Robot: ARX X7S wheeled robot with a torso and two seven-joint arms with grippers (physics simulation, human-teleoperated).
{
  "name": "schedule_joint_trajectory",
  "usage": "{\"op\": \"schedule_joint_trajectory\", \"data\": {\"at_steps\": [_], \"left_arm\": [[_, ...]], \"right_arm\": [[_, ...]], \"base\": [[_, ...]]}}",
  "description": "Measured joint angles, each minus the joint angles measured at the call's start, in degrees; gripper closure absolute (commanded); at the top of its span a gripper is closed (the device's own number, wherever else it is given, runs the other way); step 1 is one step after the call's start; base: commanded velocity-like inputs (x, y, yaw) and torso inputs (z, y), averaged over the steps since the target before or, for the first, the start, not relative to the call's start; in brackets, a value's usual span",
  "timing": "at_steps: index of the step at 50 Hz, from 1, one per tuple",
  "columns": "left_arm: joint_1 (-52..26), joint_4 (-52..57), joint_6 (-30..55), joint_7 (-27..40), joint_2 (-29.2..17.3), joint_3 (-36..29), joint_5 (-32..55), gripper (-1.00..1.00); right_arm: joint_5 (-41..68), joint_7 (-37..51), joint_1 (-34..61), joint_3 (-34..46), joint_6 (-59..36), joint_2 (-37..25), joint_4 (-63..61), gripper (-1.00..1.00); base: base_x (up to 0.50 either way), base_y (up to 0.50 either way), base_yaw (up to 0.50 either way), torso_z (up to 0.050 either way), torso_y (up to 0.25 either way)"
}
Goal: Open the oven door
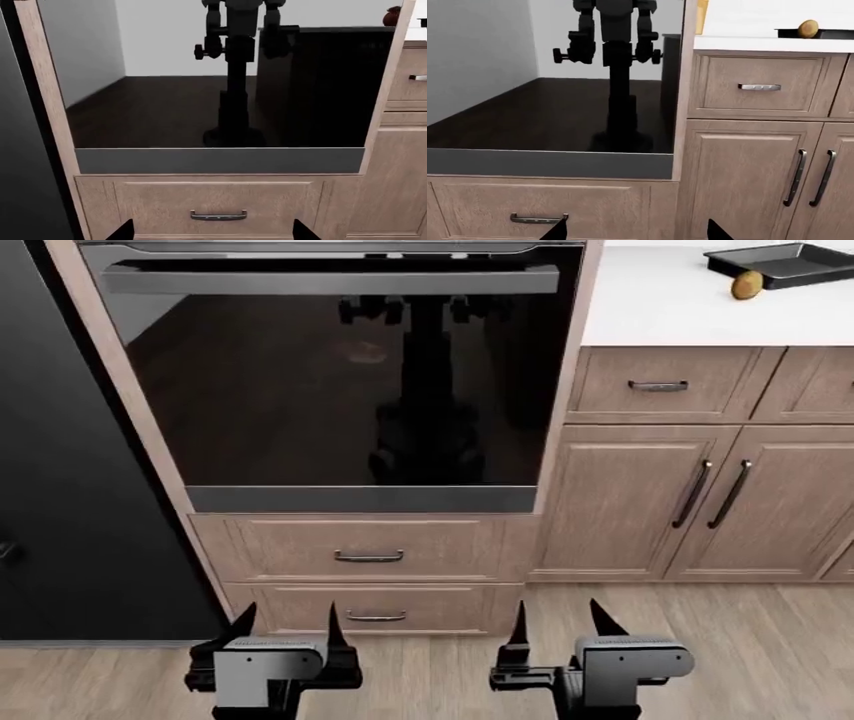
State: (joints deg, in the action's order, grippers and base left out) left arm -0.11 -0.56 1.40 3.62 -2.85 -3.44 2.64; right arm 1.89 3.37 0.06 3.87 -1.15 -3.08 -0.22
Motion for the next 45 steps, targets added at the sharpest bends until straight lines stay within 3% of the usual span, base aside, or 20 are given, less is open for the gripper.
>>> {"op": "schedule_joint_trajectory", "data": {"at_steps": [34,45], "left_arm": [[-0.15,-0.18,1.07,2.73,-2.7,-3.1,2.46,-1.0],[-0.26,-0.25,1.27,3.68,-3.28,-3.72,3.05,-1.0]], "right_arm": [[2.87,1.65,-0.35,3.44,-0.69,-2.73,-1.46,-1.0],[4.15,2.41,-0.26,3.87,-1.45,-3.17,-1.65,-1.0]], "base": [[0.49,0.0,0.0,0.0,0.0],[0.0,0.0,0.0,0.0,0.0]]}}
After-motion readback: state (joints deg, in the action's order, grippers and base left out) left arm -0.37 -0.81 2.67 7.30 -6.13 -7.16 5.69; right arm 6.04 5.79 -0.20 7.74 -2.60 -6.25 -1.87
